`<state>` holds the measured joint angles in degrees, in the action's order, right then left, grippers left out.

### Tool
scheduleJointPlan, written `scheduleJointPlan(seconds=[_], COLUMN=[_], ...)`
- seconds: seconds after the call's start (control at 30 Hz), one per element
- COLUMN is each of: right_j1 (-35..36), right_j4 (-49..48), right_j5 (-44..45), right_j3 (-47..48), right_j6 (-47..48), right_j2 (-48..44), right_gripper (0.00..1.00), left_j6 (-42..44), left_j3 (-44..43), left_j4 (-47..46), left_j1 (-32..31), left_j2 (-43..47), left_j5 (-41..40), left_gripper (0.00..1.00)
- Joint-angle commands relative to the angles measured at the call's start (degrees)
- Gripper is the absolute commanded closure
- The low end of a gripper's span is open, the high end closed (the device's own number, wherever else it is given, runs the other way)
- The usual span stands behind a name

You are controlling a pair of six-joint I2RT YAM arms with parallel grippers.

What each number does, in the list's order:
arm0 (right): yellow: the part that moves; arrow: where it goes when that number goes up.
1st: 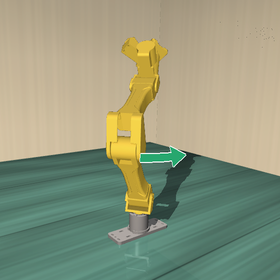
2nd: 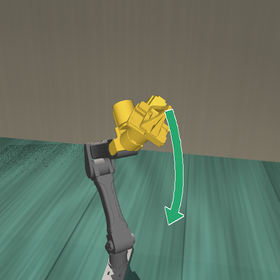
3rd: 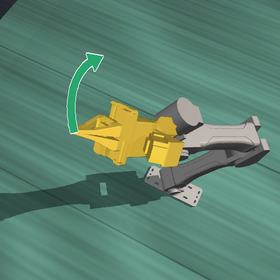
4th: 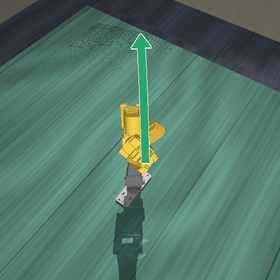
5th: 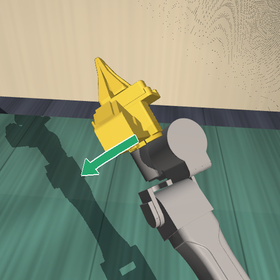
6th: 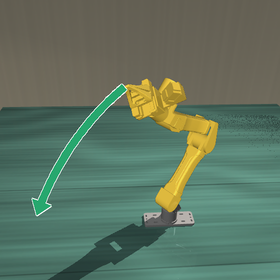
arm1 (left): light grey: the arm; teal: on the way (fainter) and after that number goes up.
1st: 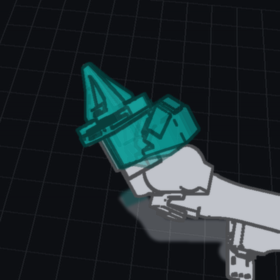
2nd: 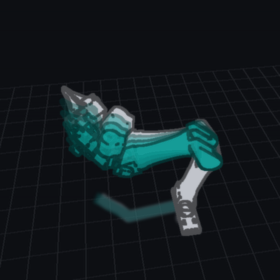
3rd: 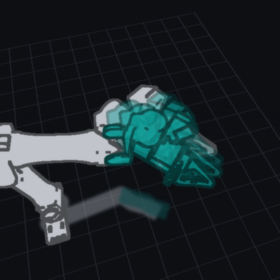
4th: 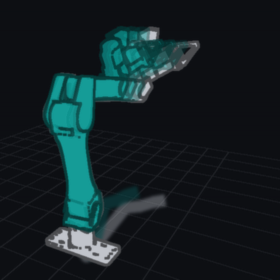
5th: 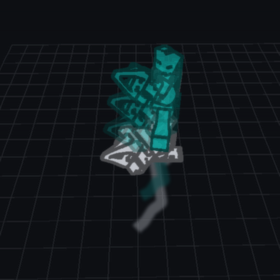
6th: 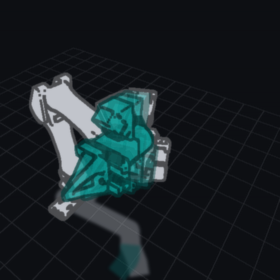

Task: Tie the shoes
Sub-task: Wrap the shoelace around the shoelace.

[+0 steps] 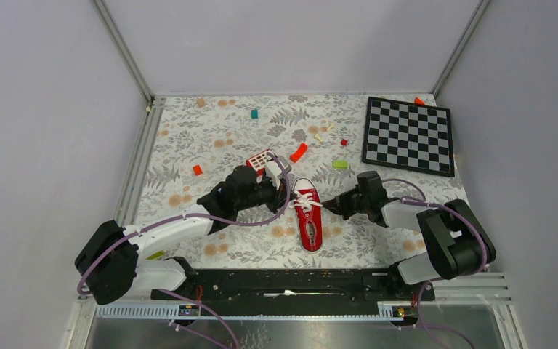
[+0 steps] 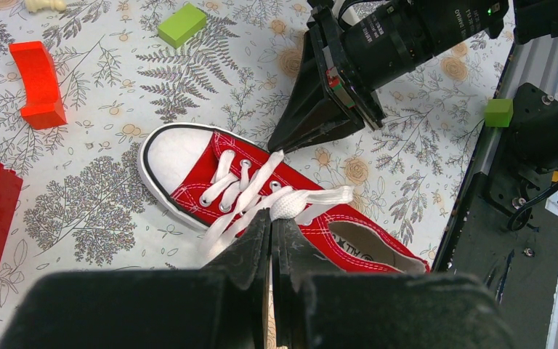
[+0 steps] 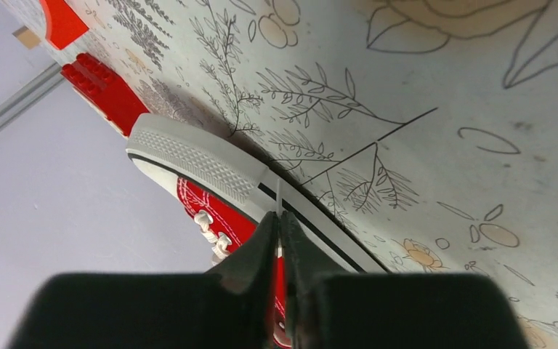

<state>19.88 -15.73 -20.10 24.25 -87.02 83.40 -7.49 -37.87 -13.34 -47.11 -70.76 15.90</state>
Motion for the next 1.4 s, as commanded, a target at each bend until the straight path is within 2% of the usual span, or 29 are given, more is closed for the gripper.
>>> scheduleJointPlan(seconds=[0.0,0.13,0.27,0.43,0.63,0.8,1.1,1.37], right_j1=[-0.1,-0.17,-0.1,1.17,6.52,7.18,9.08,10.88], right_j4=[-2.03,3.72,10.66,13.16,27.19,32.4,48.39,49.92], right_j5=[1.35,3.6,4.43,-5.3,-13.27,-18.02,-22.61,-27.56], right_j3=[-0.03,2.76,9.5,20.31,32.29,33.87,40.73,43.12], right_j6=[1.1,6.47,14.84,21.86,33.52,40.29,56.87,60.92], right_j2=[-1.32,-6.03,-9.83,-5.25,0.98,3.28,8.38,11.32], right_gripper=[1.0,1.0,1.0,1.0,1.0,1.0,1.0,1.0], left_j6=[0.41,0.54,0.8,0.43,0.91,2.04,6.76,10.12], left_j3=[-1.97,-1.86,-2.26,-2.66,-2.27,-1.87,-2.21,-5.4], left_j4=[-2.04,-1.97,-2.03,-2.76,-3.27,-3.19,-1.12,0.29], left_j1=[0.23,0.18,0.18,0.18,0.18,0.18,0.02,-0.35], left_j2=[1.12,1.45,1.38,0.95,2.42,4.0,5.12,3.17], left_j5=[0.95,0.79,0.88,0.76,-0.32,-0.49,-1.61,-2.45], left_gripper=[1.0,1.0,1.0,1.0,1.0,1.0,1.0,1.0])
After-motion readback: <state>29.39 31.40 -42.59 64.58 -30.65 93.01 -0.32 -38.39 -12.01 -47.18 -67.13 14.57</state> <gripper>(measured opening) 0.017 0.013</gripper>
